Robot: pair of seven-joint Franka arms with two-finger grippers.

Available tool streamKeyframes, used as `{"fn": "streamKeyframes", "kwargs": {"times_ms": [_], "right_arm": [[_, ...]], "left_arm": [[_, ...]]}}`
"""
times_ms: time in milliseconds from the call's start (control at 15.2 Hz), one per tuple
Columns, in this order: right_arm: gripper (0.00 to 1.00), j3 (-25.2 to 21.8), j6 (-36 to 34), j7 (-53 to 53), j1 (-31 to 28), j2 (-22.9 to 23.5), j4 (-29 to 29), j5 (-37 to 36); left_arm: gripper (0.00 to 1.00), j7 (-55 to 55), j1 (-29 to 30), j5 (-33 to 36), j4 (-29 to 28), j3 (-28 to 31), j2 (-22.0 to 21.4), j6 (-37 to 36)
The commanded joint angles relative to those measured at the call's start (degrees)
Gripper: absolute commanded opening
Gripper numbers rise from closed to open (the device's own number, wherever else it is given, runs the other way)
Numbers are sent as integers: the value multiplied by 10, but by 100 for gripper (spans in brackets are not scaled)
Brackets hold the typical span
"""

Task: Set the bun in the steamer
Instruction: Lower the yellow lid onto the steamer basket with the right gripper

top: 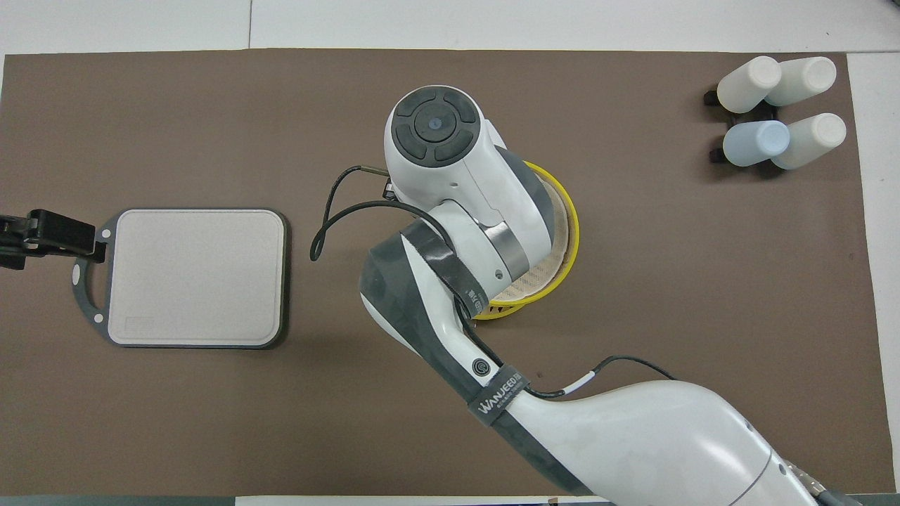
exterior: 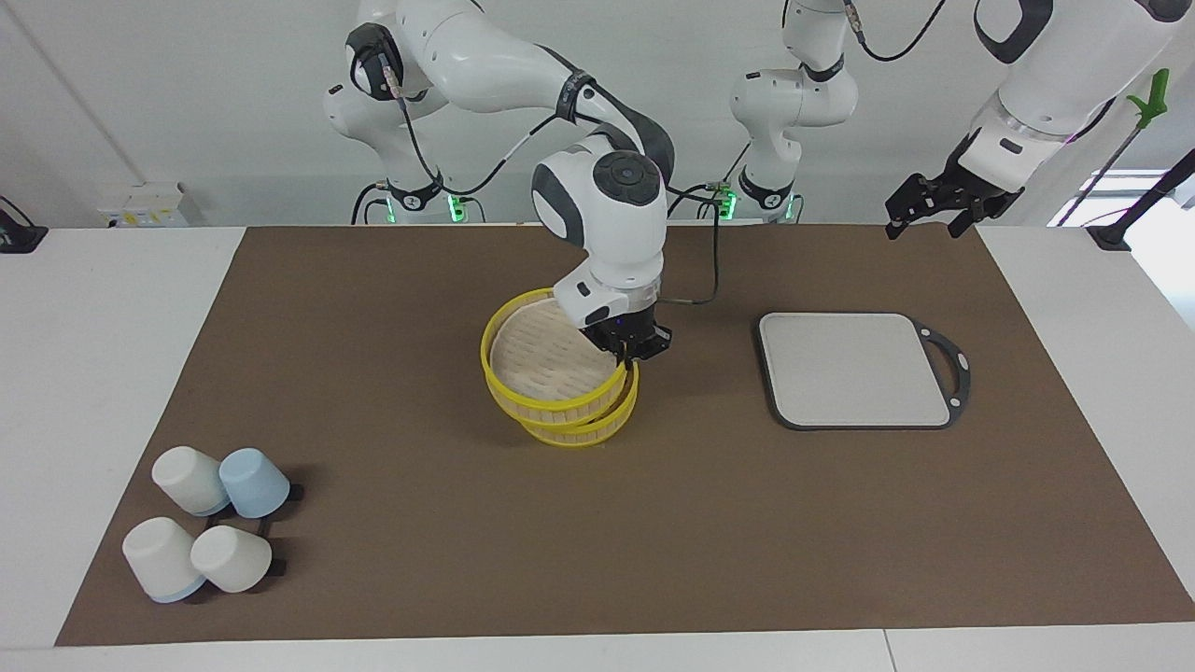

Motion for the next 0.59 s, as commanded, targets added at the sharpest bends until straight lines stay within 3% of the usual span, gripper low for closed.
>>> {"fn": "streamKeyframes", "kwargs": {"times_ms": [0,527], "right_arm": [[0,1,23,8,2,6,-4,7],[0,1,58,8,11,0,-52,7]], "left_arm": [[100,12,3,8,-23,-1,-17,18],[100,11,3,8,-25,-1,-15,27]]}}
